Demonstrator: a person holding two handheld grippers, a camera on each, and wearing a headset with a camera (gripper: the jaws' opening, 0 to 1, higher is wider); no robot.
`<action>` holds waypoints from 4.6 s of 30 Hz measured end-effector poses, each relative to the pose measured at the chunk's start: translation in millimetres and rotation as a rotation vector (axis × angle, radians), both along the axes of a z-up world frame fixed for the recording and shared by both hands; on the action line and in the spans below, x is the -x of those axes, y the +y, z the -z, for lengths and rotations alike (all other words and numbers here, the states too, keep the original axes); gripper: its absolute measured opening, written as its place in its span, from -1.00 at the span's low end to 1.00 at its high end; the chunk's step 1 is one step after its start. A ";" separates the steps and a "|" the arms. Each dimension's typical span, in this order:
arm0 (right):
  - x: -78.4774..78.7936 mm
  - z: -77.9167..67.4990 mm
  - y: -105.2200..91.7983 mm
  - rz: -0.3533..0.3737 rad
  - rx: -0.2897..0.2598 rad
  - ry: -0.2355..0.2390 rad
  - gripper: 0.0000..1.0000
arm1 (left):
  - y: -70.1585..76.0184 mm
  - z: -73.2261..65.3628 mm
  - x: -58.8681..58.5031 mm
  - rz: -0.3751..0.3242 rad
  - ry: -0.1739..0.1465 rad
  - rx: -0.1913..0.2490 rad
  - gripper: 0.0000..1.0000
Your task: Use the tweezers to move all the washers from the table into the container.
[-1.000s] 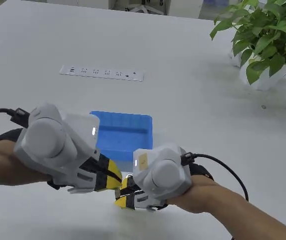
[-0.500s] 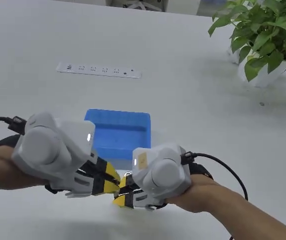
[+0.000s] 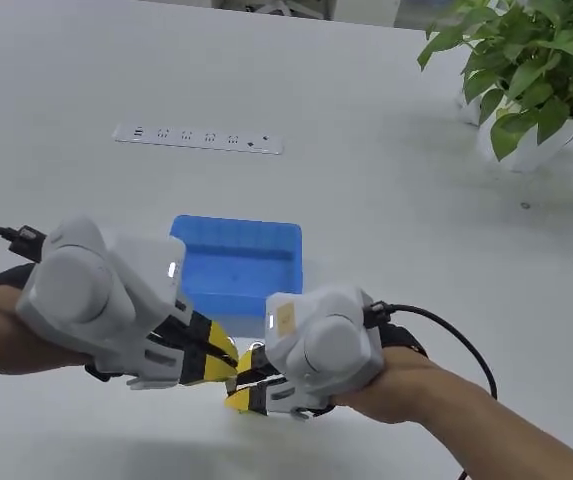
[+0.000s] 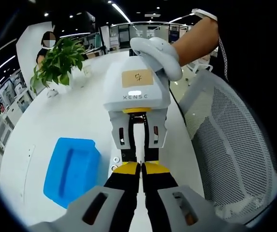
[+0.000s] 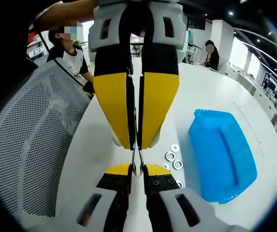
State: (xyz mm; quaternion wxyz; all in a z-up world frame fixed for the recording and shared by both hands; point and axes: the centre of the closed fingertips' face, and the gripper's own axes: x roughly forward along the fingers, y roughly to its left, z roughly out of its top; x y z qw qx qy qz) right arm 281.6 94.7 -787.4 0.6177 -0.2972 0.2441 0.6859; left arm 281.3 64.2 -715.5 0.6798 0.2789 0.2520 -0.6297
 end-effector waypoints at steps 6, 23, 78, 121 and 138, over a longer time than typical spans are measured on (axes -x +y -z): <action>-5.1 -2.6 1.4 0.011 -0.010 -0.011 -0.76 | 1.6 -3.0 -2.9 0.004 -0.005 0.001 -0.88; -21.1 -3.1 6.2 0.035 -0.034 -0.039 -0.75 | 7.6 -2.8 -14.4 0.003 -0.013 -0.001 -0.88; -34.4 3.6 15.7 0.045 -0.048 -0.031 -0.75 | 17.9 0.4 -33.8 -0.036 0.022 0.014 -0.88; -36.3 -3.9 15.1 0.090 -0.052 0.000 -0.82 | 15.8 -0.1 -36.3 -0.034 0.048 -0.007 -0.88; -39.4 -33.9 18.4 0.097 -0.071 -0.014 -0.82 | 19.1 -29.8 -38.7 -0.041 0.032 -0.004 -0.88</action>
